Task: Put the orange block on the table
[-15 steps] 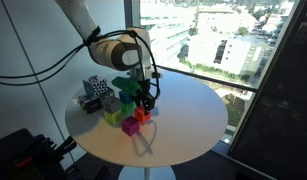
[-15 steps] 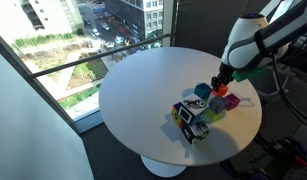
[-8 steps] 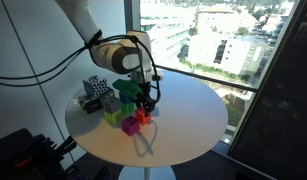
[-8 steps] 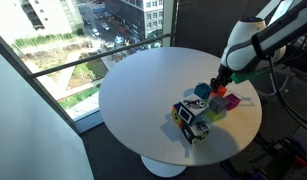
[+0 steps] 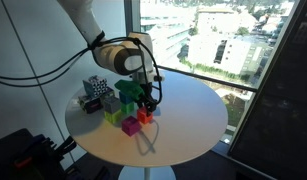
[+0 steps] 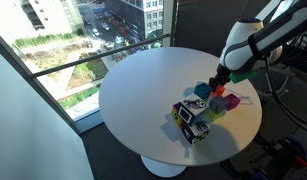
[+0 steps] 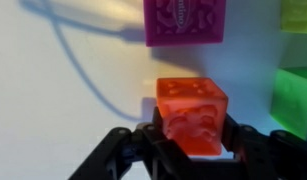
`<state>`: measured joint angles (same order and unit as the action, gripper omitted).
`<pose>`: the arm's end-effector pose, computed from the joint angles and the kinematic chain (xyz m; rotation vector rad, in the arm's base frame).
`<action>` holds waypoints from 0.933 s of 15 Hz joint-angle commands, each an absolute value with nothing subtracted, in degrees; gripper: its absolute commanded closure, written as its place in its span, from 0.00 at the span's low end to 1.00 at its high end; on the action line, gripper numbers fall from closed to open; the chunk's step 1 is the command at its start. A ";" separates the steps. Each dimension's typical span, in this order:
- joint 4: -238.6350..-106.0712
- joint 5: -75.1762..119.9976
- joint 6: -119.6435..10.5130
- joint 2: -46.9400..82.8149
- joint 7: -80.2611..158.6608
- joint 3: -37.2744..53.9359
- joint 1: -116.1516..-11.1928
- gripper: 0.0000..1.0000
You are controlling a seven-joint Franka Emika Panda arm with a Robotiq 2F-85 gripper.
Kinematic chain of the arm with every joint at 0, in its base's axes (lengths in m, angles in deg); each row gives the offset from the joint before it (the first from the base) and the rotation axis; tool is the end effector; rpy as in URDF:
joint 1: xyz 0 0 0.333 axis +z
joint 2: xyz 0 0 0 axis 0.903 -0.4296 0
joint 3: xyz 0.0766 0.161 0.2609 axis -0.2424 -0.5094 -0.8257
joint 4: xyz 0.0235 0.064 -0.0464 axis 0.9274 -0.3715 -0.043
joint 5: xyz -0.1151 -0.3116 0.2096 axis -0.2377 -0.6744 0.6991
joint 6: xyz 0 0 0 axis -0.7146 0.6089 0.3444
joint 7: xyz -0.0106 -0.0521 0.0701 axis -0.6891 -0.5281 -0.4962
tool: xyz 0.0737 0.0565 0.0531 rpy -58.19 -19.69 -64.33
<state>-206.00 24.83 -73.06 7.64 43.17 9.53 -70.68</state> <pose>0.5422 -0.1093 0.1686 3.0829 -0.2941 0.0028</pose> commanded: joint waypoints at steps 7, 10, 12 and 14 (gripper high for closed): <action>-202.91 26.24 -72.67 5.51 46.15 8.36 -72.66 0.22; -203.22 26.74 -71.67 6.38 47.02 8.02 -73.24 0.16; -203.45 26.84 -70.68 7.06 47.25 8.10 -73.42 0.02; -203.74 26.58 -70.53 7.55 47.25 8.48 -73.38 0.00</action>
